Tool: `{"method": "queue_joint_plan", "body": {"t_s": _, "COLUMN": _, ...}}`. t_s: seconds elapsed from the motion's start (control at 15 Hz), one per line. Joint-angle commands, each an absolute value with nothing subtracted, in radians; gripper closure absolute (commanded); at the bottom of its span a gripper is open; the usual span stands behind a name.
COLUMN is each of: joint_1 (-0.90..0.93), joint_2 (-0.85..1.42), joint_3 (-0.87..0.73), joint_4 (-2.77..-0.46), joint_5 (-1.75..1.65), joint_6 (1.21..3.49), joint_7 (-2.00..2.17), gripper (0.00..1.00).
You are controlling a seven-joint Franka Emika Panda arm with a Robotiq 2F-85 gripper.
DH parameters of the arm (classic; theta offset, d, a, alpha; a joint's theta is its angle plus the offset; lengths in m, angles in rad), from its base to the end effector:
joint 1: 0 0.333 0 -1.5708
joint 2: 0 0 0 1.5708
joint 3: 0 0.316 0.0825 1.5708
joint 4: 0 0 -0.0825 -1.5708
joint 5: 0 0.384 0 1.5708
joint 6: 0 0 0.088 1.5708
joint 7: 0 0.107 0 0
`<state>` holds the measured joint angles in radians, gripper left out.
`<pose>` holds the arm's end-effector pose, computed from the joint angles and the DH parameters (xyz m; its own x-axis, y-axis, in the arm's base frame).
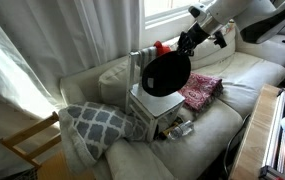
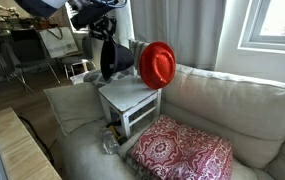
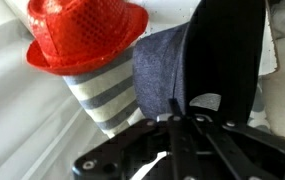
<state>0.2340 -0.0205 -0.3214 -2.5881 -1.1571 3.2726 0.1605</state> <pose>0.4457 0.0541 0.3158 0.4545 0.7926 0.4064 0.6671 -0.6052 0.4344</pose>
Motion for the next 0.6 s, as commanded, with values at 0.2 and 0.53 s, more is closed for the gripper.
{"method": "queue_joint_plan", "body": {"t_s": 0.2, "joint_1": 0.127, "joint_2": -0.059, "joint_3": -0.22, "joint_4": -2.55, "joint_5": -1.284, "joint_6": 3.346, "joint_7": -0.019, "gripper": 0.99}}
{"method": "queue_joint_plan", "body": {"t_s": 0.53, "joint_1": 0.075, "joint_2": -0.059, "joint_3": -0.159, "joint_4": -2.536, "joint_5": -1.23, "joint_6": 3.333, "joint_7": -0.078, "gripper": 0.96}}
